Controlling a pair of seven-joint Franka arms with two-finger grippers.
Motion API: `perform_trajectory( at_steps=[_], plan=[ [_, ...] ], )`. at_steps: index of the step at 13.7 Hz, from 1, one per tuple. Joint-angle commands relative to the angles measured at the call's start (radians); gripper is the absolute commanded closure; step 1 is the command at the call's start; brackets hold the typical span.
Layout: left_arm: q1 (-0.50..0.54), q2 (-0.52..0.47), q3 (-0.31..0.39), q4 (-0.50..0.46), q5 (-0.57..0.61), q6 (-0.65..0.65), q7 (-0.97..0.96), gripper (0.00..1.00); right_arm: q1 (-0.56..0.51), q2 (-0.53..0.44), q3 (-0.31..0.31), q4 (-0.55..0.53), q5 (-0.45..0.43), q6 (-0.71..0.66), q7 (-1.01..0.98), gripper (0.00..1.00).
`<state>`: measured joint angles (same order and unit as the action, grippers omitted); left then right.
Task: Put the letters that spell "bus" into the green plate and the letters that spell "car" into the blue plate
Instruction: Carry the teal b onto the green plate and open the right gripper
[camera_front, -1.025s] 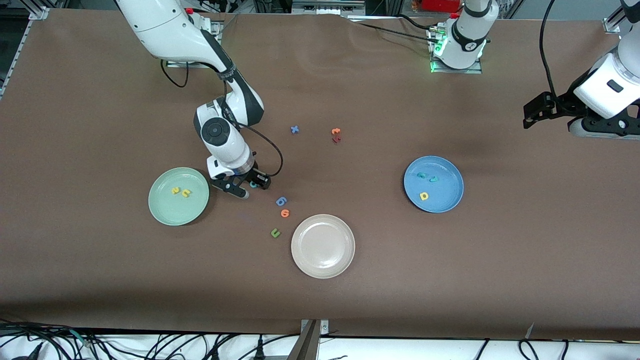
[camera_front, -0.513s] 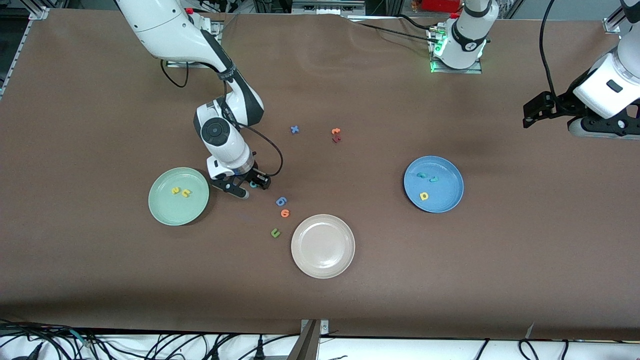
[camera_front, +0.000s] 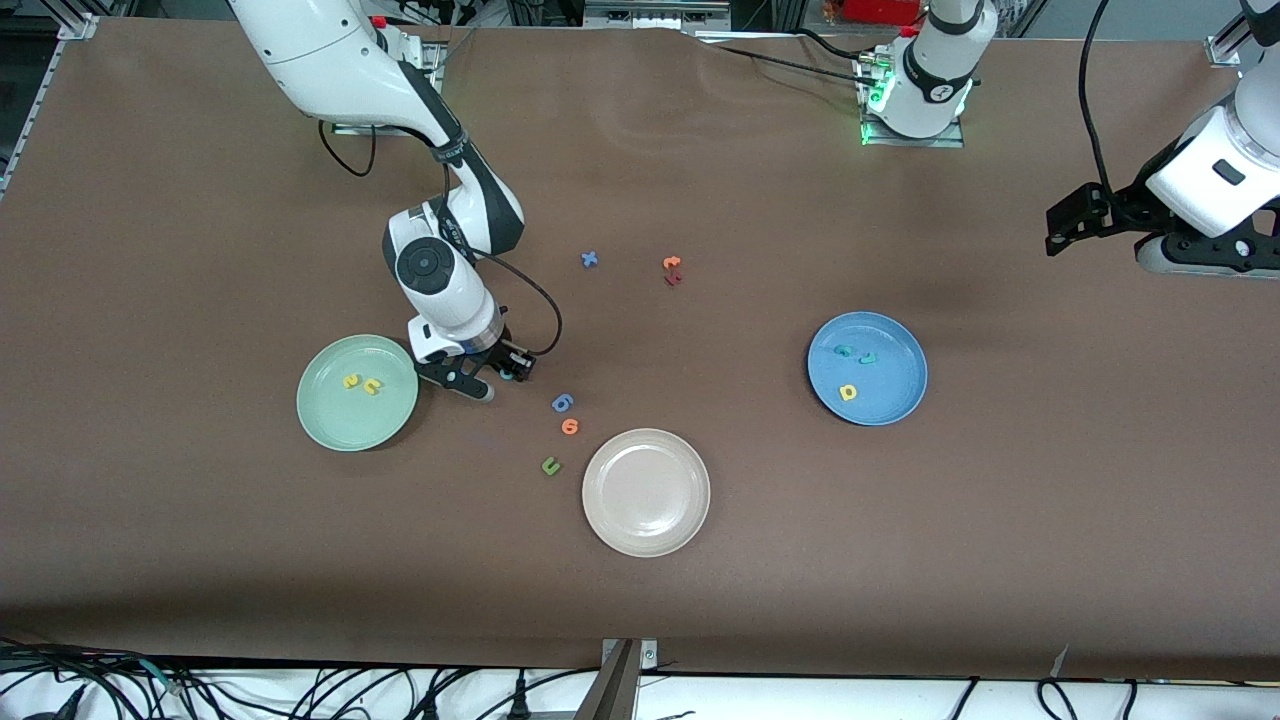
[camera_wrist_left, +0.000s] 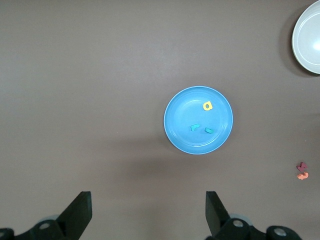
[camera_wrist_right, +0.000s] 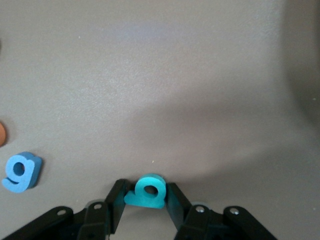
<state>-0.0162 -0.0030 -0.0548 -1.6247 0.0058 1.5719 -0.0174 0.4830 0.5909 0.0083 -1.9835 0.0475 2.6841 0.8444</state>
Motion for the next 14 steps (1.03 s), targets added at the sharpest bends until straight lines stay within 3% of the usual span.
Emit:
perform_trajectory(
  at_steps=[1,3,5,9,14],
  plan=[
    [0.01,-0.017,-0.013,-0.01,0.017,-0.006,-0.003,0.0,-0.007,0.017,-0.01,0.009,-0.008,0.002,-0.037,0.72],
    [0.01,-0.017,-0.013,-0.01,0.016,-0.006,-0.001,0.0,-0.01,-0.009,-0.025,0.02,-0.008,-0.048,-0.097,0.75],
    [0.009,-0.017,-0.013,-0.01,0.016,-0.006,-0.003,0.0,-0.03,-0.048,-0.05,0.066,-0.005,-0.184,-0.212,0.75],
    [0.01,-0.017,-0.013,-0.01,0.016,-0.006,-0.001,0.0,-0.11,-0.132,-0.122,0.089,0.006,-0.384,-0.567,0.75],
    [0.009,-0.017,-0.013,-0.01,0.016,-0.006,-0.003,0.0,-0.251,-0.123,-0.136,0.078,0.006,-0.414,-0.904,0.74]
  ],
)
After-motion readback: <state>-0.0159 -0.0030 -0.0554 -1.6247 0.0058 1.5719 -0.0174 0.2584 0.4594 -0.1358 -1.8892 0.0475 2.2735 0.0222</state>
